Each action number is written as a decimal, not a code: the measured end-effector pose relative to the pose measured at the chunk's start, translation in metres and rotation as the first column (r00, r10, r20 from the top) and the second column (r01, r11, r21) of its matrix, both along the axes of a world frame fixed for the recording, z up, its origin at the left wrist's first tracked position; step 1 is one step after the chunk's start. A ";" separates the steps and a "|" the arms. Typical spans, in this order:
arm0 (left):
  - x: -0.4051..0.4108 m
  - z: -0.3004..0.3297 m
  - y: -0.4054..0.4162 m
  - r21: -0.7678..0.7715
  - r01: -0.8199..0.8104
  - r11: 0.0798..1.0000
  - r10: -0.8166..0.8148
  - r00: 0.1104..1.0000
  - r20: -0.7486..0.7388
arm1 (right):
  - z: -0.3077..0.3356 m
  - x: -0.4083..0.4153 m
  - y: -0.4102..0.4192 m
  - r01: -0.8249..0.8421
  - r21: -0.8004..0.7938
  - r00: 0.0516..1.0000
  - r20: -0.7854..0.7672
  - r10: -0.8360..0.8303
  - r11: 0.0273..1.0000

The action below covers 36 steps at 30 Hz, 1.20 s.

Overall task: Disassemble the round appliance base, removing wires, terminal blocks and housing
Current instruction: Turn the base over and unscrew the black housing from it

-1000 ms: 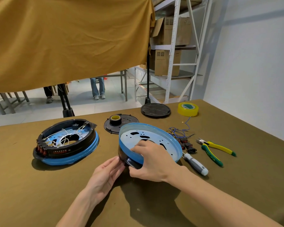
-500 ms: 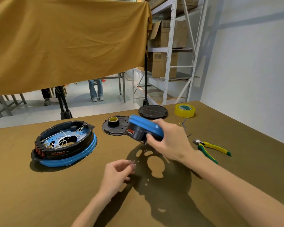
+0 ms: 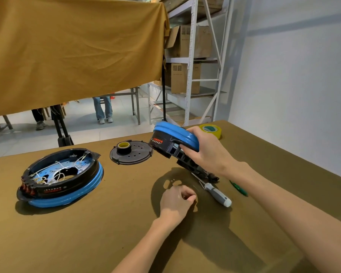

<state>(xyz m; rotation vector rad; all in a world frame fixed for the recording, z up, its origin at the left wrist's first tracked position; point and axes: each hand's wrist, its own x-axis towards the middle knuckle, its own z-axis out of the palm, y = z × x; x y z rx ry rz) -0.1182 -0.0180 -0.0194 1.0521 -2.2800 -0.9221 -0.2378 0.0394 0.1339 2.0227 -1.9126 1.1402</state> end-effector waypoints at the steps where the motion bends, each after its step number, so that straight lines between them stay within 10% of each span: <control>1: -0.005 0.000 0.002 -0.017 -0.006 1.000 0.006 1.000 -0.009 | 0.001 -0.002 0.001 0.005 -0.018 1.000 0.006 -0.005 1.000; 9: 0.006 0.002 -0.005 0.176 -0.003 0.984 0.043 0.973 -0.226 | -0.009 -0.005 0.008 0.064 -0.077 0.997 -0.047 -0.067 0.995; 17: 0.110 0.047 -0.040 0.538 -0.113 0.835 0.470 0.653 -0.594 | -0.022 0.029 0.000 -0.052 -0.170 0.932 -0.361 -0.013 0.984; 21: 0.143 0.051 -0.041 0.694 0.221 0.686 0.503 0.545 -0.671 | -0.050 0.053 -0.014 -0.157 -0.086 0.868 -0.487 0.097 0.984; 32: 0.162 0.011 -0.038 0.637 -0.081 0.767 0.445 0.781 -0.437 | -0.116 0.078 -0.012 -0.227 0.153 0.787 -0.552 0.274 0.962; 36: 0.163 0.008 -0.035 0.354 -0.303 0.885 0.400 0.884 -0.242 | -0.112 0.060 0.000 -0.201 0.142 0.848 -0.469 0.245 0.969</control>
